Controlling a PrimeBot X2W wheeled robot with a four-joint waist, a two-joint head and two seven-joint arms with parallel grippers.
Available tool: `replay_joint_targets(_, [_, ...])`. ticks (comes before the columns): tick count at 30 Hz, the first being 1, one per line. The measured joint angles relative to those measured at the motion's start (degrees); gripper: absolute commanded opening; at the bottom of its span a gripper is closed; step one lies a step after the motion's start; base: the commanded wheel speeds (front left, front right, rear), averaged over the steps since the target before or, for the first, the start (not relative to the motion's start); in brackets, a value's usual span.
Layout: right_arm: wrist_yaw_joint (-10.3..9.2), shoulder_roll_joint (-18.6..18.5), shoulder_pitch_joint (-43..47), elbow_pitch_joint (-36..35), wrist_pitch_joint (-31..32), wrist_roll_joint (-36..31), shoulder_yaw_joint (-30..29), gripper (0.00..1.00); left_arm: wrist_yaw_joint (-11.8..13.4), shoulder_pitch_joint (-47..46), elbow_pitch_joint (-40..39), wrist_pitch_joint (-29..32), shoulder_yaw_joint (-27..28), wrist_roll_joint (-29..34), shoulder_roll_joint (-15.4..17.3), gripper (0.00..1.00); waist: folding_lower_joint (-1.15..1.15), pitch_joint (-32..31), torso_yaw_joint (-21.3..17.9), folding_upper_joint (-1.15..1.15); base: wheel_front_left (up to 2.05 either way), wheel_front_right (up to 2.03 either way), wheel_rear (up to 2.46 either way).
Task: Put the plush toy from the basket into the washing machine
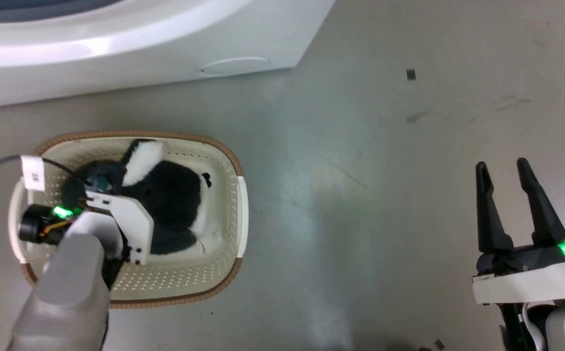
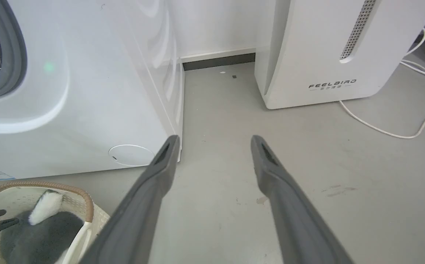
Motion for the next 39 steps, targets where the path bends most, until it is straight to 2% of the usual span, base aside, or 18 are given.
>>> replay_joint_targets(9, [0.01,0.00,-0.99,-1.36,-1.02,2.40,1.29,1.00,-0.02,-7.14,5.54,0.70,-3.04,0.66,3.70,1.00,0.00,5.78,-2.01,0.00,0.00,0.00,0.00])
replay_joint_targets(11, [0.01,0.00,-1.23,-1.80,-1.38,2.87,1.58,1.00,-0.07,-9.39,7.23,0.76,-5.10,2.10,5.00,1.00,0.00,7.69,-2.56,0.00,0.00,0.00,0.00])
replay_joint_targets(23, [0.01,0.00,-2.78,-2.99,-2.78,4.48,1.76,1.00,-1.01,-17.73,14.13,0.74,-8.90,2.32,6.83,1.00,0.00,14.79,-4.28,0.00,0.00,0.00,0.00])
replay_joint_targets(24, [0.01,0.00,-2.98,-3.02,-2.85,4.58,1.74,1.00,-1.09,-18.31,14.72,0.97,-9.13,2.04,6.82,0.00,-0.01,15.32,-4.39,0.00,0.00,0.00,0.00])
replay_joint_targets(32, [0.01,0.00,-4.52,-2.64,-3.80,4.88,1.52,1.00,-1.59,-20.89,19.23,-1.66,-10.45,-0.54,7.03,0.00,-0.01,17.09,-4.70,0.00,0.00,0.00,0.00])
replay_joint_targets(39, [0.01,0.00,-4.47,-1.45,-4.01,3.77,0.56,1.00,-1.42,-16.96,21.11,-6.99,-9.48,-3.38,5.10,0.00,0.00,11.99,-3.80,0.00,0.00,0.00,0.00])
